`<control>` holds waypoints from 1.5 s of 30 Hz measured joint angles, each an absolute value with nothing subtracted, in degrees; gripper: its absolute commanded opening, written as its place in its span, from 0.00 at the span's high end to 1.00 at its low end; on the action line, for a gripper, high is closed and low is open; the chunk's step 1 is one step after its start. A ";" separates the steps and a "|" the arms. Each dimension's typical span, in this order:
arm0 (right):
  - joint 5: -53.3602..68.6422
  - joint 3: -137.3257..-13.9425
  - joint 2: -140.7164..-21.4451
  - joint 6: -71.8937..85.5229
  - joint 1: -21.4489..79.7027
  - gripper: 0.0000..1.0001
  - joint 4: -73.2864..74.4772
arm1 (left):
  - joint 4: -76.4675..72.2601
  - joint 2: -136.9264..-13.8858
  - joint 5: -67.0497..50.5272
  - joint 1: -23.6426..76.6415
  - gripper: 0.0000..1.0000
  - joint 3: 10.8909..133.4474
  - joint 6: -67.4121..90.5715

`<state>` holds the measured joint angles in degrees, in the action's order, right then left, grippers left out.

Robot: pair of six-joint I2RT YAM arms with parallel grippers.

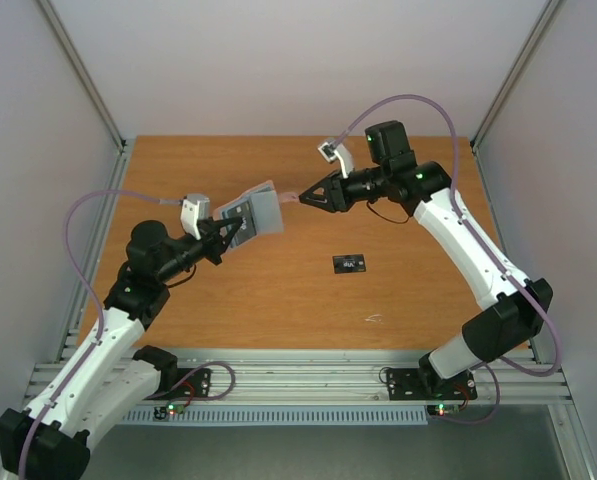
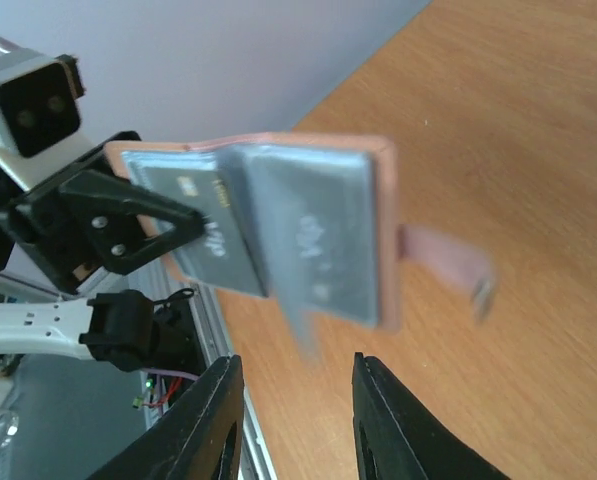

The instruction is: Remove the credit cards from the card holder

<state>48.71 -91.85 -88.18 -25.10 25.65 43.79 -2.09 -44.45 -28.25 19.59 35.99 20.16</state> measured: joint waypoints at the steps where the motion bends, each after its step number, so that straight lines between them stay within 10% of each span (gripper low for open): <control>1: 48.07 -91.85 -87.72 -25.06 25.93 0.67 43.79 | -1.34 -44.45 -27.09 19.59 1.00 35.99 19.46; 23: 55.68 -87.35 -90.54 -17.08 36.42 0.76 29.10 | -11.66 -44.45 -38.85 19.64 1.00 35.97 27.18; 37: 61.06 -87.05 -90.54 -14.87 35.99 0.99 24.84 | -14.04 -44.45 -41.39 19.57 0.99 35.97 28.60; 45: 63.40 -85.69 -90.11 -15.22 34.94 0.99 24.69 | -13.98 -44.45 -41.58 19.62 0.78 35.97 29.17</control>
